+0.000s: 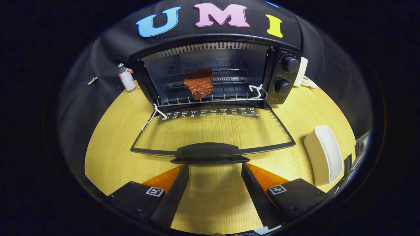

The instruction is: Open the toaster oven, put the food inside, and close the toaster oven door.

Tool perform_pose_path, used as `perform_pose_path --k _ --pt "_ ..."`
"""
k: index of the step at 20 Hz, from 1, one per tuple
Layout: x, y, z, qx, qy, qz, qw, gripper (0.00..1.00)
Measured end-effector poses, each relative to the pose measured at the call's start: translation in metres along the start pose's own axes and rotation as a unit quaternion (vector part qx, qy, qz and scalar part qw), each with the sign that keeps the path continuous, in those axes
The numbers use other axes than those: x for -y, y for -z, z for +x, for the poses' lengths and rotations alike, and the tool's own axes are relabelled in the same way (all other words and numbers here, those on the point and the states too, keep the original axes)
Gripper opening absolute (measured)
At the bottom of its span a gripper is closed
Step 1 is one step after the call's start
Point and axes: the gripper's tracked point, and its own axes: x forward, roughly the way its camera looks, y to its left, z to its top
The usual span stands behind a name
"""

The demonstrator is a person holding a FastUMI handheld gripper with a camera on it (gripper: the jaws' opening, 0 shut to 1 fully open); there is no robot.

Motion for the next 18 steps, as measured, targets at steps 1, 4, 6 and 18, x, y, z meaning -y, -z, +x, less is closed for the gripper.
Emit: perform_pose_path --k 1,4,6,18 --pt "0.000 -0.003 -0.005 0.003 0.000 -0.001 1.000 0.99" --pt "-0.002 -0.016 -0.020 0.014 -0.006 0.002 1.000 0.99" --pt "-0.004 -0.031 -0.030 0.025 -0.010 0.015 1.000 0.99" --pt "-0.014 -0.141 -0.036 0.120 -0.026 -0.007 0.992 0.99"
